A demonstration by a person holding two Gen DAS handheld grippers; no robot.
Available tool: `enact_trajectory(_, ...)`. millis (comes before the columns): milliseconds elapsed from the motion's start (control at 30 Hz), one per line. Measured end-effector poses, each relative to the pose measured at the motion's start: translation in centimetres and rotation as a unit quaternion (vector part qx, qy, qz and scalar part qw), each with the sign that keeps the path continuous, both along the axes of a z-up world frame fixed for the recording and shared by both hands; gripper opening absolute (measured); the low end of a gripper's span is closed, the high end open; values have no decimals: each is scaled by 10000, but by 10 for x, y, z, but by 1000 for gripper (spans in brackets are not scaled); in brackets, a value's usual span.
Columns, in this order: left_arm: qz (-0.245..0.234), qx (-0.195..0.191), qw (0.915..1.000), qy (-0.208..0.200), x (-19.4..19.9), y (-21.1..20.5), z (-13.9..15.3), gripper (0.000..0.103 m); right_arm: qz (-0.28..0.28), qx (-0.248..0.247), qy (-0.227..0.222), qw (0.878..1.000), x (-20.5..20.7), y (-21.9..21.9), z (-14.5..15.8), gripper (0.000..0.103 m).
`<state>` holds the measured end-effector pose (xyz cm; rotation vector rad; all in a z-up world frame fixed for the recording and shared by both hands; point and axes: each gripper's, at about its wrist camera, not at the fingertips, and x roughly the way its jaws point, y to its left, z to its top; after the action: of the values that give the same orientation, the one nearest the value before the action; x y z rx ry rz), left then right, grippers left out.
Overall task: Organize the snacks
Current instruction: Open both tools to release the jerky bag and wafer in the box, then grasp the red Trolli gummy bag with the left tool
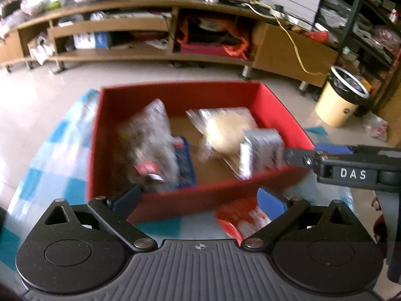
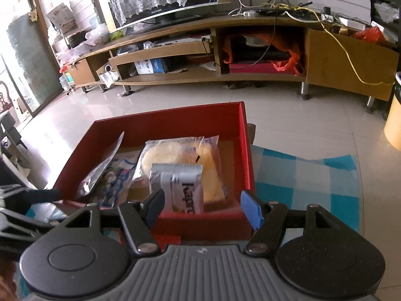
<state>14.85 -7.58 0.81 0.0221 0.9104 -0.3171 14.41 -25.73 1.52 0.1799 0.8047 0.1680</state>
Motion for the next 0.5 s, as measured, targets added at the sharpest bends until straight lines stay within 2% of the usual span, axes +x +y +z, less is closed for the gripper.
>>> enact_trajectory(267, -219, -37, 9987, 459, -22, -24, -25, 103, -115, 110, -83, 9998, -32, -23, 9, 67)
enact_trajectory(433, -73, 182, 9970, 751, -18, -44, -46, 102, -226, 52, 98, 9997, -41, -43, 2, 67)
enact_trajectory(500, 7, 381, 9953, 895, -14, -54, -56, 101, -265, 77, 165, 9995, -43, -50, 1, 67)
